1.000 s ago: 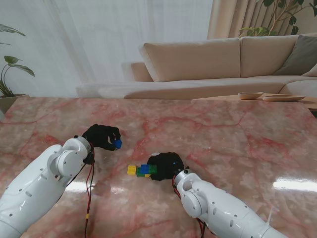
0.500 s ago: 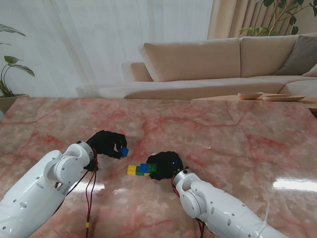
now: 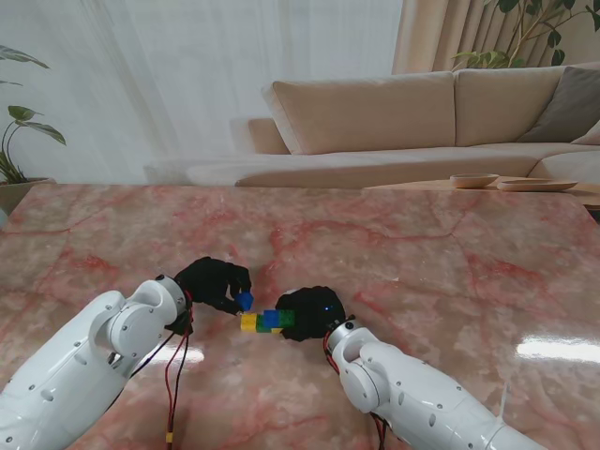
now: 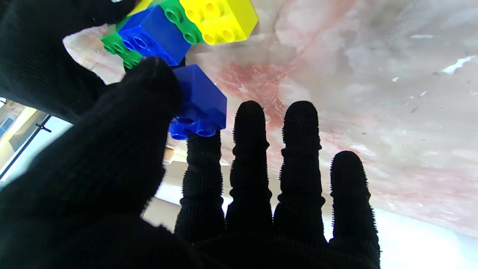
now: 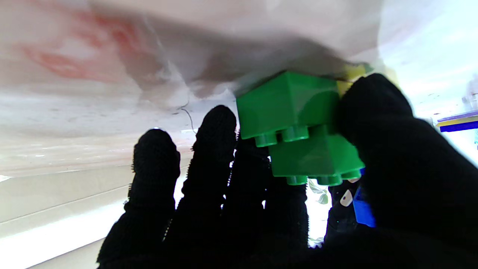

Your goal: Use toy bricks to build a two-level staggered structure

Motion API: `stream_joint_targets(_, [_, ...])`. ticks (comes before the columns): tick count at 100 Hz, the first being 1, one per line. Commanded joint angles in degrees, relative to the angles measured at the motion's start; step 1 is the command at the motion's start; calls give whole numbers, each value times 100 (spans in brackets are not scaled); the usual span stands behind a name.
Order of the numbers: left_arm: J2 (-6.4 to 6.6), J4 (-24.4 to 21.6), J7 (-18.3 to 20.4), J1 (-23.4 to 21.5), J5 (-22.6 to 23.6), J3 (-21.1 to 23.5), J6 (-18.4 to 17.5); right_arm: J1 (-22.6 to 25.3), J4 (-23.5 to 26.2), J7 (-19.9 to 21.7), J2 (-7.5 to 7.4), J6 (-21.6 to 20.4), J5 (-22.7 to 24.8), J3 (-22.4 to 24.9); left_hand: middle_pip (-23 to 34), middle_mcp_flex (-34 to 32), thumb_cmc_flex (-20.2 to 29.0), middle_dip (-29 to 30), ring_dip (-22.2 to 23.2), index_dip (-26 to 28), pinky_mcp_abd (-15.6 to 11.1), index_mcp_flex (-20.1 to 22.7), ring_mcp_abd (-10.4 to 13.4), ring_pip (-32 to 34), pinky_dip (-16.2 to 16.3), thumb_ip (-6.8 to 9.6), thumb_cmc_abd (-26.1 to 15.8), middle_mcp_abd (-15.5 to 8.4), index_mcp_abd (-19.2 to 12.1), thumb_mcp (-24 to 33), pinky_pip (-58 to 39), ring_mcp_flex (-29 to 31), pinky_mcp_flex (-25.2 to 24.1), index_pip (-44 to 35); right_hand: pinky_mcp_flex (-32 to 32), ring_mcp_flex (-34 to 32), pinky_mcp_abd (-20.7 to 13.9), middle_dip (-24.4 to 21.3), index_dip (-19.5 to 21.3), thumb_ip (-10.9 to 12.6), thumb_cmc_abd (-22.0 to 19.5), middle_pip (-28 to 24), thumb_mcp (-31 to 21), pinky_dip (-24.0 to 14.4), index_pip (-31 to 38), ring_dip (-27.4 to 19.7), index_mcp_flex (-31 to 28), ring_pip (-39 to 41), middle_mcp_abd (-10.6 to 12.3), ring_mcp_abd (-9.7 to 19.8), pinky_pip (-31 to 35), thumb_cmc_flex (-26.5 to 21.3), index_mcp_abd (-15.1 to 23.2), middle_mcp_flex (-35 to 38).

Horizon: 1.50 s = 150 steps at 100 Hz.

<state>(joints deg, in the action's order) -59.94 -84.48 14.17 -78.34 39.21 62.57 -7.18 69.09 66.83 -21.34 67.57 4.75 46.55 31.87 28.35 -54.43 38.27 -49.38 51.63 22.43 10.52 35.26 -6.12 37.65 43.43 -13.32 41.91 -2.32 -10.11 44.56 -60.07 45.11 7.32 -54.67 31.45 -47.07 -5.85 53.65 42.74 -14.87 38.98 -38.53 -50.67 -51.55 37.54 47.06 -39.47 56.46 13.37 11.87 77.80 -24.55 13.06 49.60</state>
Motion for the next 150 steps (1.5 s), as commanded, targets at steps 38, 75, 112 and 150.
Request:
stream_joint_targets(38, [32,-4,127,-26,98,-231,14,-7,-125,14,53,-16,-45,-24,519,-226,-77,-10,198,487,161,871,-143,206,213,110,-517,143,-254,60,-288,282,21,-567,-49,55,-84,-176,150,16,-154,24,-92,14,11,68,32,22,90,217,46,-262,196,-50])
stream_joint_targets(75, [45,23,94,69,334,-397,10,-44,-164,-5,66,-62,-65,-37,625,-355,-110,11,231,465,149,928,-106,286,259,118,-478,109,-272,12,-399,499,136,-558,-54,55,-82,-209,170,16,-141,7,-90,8,-2,64,16,25,86,218,40,-265,196,-55])
stream_joint_targets(112, [43,127,-99,213,681,-665,18,-56,-181,8,70,-103,-92,-36,678,-364,-151,19,270,480,151,924,-91,324,279,88,-393,86,-322,-39,-456,542,163,-624,-59,50,-79,-227,177,12,-131,3,-101,4,-12,63,7,27,85,213,36,-264,195,-50])
stream_joint_targets(150, [26,265,-453,257,986,-820,-72,-46,-175,52,68,-156,-138,-13,788,-382,-170,13,317,562,107,903,-44,378,284,41,-206,22,-430,-86,-478,578,187,-756,-67,53,-73,-224,181,7,-112,-4,-122,-1,-15,64,-4,27,78,203,31,-265,201,-40])
